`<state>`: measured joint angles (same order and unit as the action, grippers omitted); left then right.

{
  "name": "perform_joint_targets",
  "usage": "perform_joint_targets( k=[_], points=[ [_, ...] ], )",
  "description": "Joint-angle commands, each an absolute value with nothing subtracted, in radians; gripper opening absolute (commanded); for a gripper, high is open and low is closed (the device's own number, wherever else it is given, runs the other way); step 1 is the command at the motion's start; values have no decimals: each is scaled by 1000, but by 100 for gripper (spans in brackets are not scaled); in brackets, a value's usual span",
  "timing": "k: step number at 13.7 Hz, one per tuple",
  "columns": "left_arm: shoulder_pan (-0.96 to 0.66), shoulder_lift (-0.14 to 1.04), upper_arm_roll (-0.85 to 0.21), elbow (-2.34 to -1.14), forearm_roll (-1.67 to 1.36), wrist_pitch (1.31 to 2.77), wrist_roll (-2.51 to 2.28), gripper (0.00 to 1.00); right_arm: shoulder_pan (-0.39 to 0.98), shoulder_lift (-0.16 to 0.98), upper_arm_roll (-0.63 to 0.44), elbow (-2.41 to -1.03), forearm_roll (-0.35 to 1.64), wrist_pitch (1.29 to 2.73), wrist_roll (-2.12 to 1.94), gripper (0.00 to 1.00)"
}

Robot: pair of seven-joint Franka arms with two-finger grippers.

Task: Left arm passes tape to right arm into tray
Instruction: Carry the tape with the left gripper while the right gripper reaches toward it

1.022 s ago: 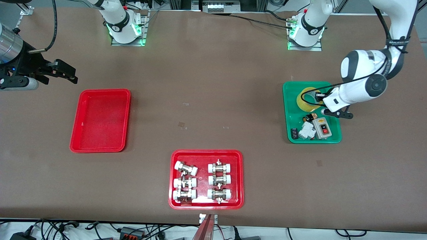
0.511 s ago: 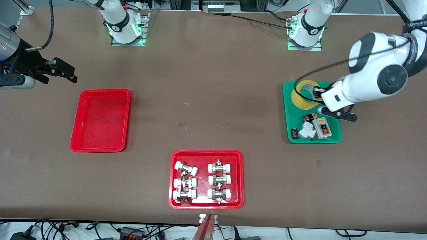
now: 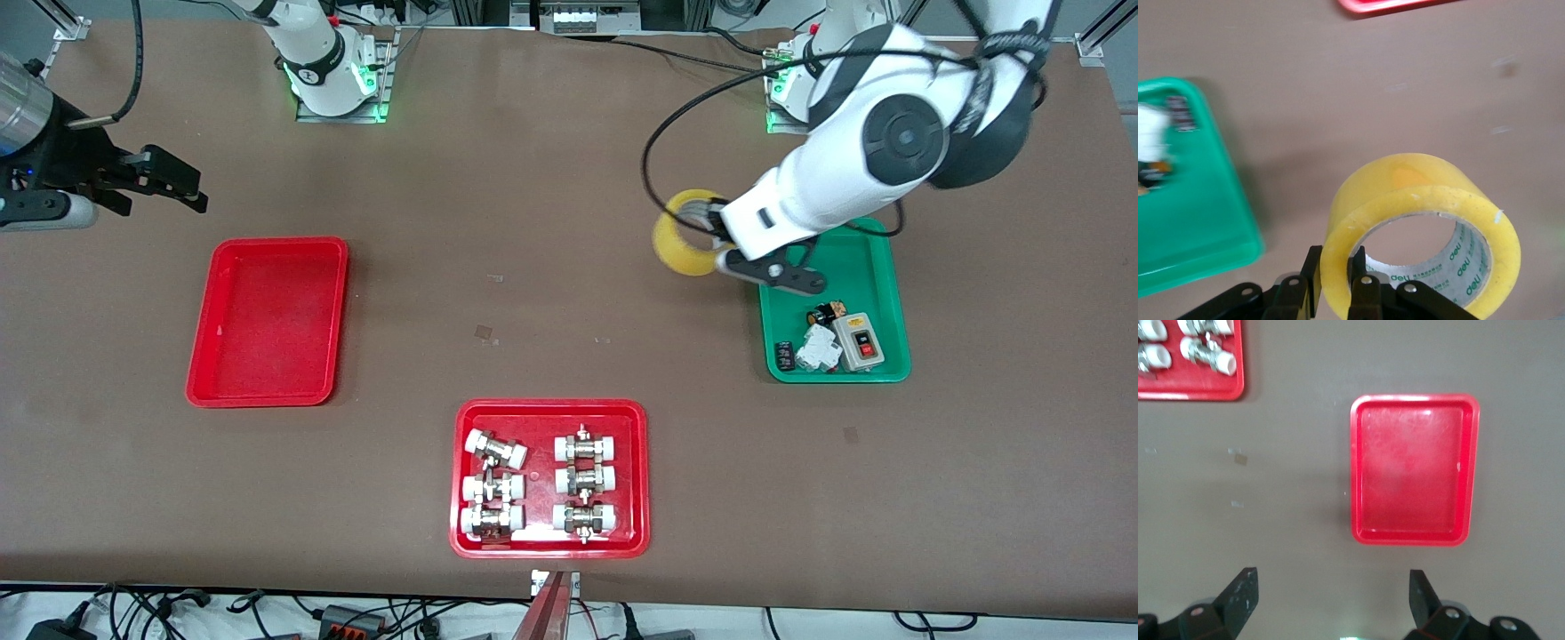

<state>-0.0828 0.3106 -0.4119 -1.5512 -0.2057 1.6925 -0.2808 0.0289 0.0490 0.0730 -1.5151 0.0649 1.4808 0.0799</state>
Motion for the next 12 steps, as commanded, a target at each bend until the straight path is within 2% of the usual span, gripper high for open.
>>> perform_joint_targets(
  k=[1,3,6,12],
  points=[
    [-106,501,-420,-1349,-264,1734,-314,0,29,93,80,-1509,125,1450,77,100],
    [-207,531,-402,-1345,-258,1843,-356,0,26,126,75,-1511,300,1418,78,100],
    [-247,600,-410,-1344,-261,2038,-437,0,26,196,77,-1511,495,1408,78,100],
    [-319,672,-403,-1287,-258,2123,-607,0,58,296,81,-1508,757,1532,34,100]
  ],
)
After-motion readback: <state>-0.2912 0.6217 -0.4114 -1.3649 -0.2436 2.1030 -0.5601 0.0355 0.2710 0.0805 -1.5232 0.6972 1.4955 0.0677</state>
